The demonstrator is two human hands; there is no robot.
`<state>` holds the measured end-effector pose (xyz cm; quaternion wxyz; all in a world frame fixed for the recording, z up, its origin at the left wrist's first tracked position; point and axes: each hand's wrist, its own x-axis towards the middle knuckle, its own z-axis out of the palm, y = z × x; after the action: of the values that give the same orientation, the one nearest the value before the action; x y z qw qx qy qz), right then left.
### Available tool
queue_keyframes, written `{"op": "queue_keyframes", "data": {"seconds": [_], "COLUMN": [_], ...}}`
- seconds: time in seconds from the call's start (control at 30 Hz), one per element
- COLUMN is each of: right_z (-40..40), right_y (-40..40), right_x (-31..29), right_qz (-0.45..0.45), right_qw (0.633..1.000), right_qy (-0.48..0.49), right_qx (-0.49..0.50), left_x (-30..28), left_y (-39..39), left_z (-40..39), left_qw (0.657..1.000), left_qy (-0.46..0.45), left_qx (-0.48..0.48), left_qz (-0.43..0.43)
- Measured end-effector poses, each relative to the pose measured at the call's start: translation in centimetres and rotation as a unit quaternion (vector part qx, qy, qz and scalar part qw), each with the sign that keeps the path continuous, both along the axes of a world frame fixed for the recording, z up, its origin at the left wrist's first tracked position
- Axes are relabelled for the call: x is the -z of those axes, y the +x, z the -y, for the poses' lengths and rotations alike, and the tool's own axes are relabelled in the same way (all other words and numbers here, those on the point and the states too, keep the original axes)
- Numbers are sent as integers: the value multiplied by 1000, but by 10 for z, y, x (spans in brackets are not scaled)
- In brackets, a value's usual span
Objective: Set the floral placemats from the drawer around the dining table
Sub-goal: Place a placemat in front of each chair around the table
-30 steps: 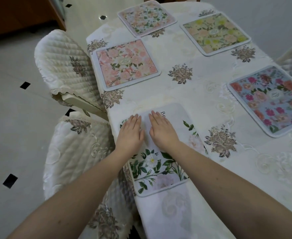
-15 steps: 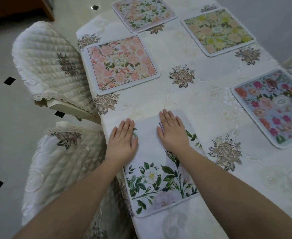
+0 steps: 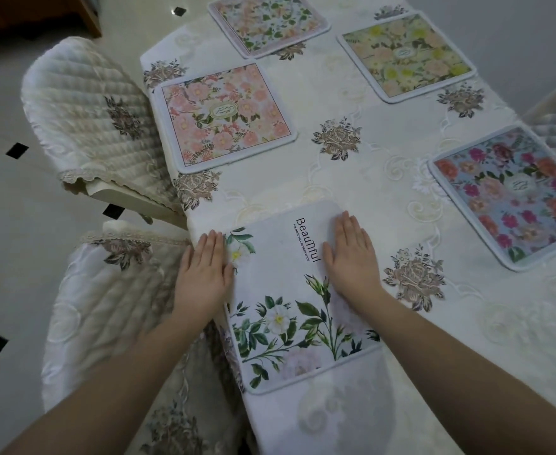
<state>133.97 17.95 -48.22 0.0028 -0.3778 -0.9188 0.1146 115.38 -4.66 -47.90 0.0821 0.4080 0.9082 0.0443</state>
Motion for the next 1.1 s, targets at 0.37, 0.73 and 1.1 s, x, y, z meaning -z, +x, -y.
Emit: {"op": "queue_keyframes", "data": {"seconds": [0.37,0.73,1.1], "right_z": [99,40,47], "right_y": [28,105,126], "right_x": [13,8,-32], "right_qz": [-16,36,74], "right_qw": [997,999,990], "right_qy": [-32,-24,-111], "right_qx": [-69,-20,43], "left_x": [16,8,-47], "left_y": [123,108,106], "left_z": [-1,39,59], "left_qw": [998,998,993], "left_qy": [24,-18,-109], "left_qx": [47,29,-26], "left_qz": [40,51,20]}}
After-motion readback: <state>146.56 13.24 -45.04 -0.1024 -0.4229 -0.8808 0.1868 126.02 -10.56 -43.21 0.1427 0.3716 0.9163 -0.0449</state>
